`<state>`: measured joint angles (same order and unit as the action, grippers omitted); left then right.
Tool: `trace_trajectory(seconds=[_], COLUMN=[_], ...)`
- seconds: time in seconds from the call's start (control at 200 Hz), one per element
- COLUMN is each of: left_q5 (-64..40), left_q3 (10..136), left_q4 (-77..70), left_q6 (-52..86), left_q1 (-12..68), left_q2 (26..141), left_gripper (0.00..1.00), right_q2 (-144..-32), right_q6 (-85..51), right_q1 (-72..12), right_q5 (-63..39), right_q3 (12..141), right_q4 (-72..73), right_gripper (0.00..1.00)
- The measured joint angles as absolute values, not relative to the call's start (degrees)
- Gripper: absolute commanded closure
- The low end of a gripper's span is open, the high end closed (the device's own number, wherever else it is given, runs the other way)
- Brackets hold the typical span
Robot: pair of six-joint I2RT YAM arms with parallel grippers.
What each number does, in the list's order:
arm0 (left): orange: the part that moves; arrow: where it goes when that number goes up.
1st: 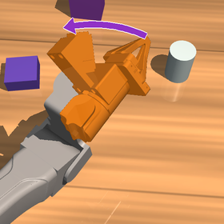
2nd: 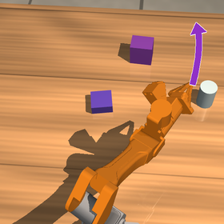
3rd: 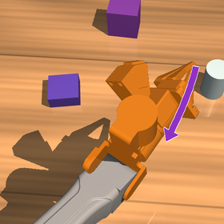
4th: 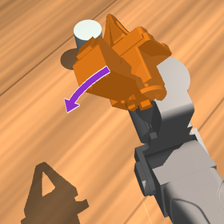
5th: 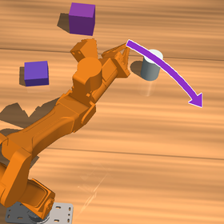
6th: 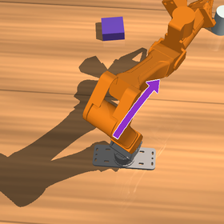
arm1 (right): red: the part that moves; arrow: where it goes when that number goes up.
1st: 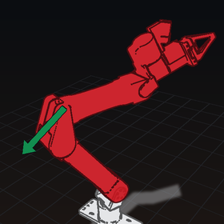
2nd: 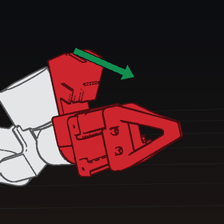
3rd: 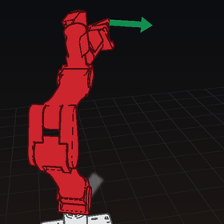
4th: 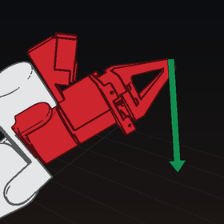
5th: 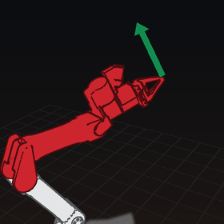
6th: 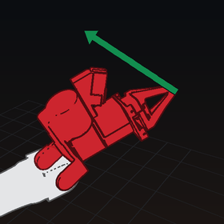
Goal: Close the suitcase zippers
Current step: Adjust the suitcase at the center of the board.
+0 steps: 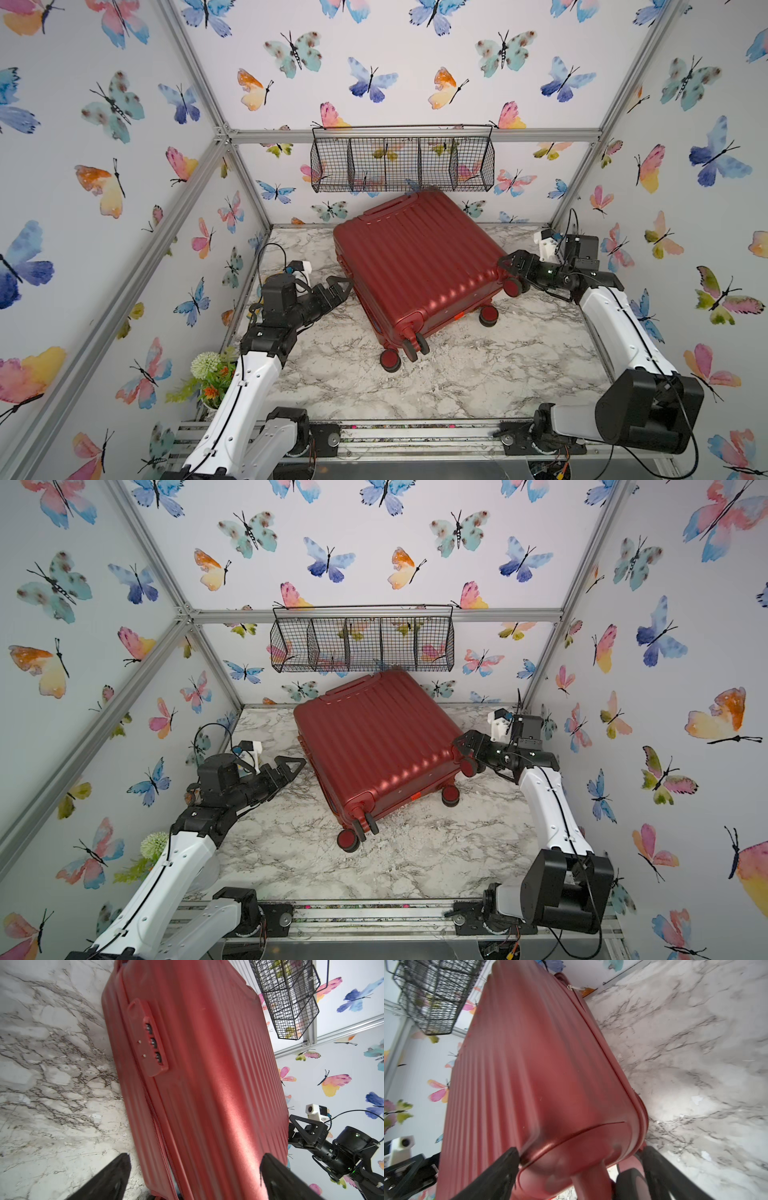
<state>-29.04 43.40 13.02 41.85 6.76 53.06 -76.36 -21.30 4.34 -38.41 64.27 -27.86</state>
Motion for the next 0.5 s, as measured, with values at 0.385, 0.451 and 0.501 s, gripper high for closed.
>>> trace_trajectory(seconds=[0.385,0.451,0.501], left_q5=[-26.4,-24.5,-23.0], left_q3=[59.8,61.5,62.4], left_q4=[23.8,26.6,28.8], left_q6=[34.5,32.4,31.1], left_q1=[6.8,6.8,7.0], left_q2=[56.4,56.4,56.4], left_gripper=[0.02,0.02,0.02], right_q2=[-63.1,-60.9,-59.9], right_q6=[-22.5,-25.8,-28.4], right_q1=[-14.3,-19.4,-23.5], right_q5=[-39.4,-39.6,-39.4], right_q3=[55.0,52.4,50.9], right_q4=[-35.1,-34.6,-33.5], right_gripper=[0.15,0.15,0.16])
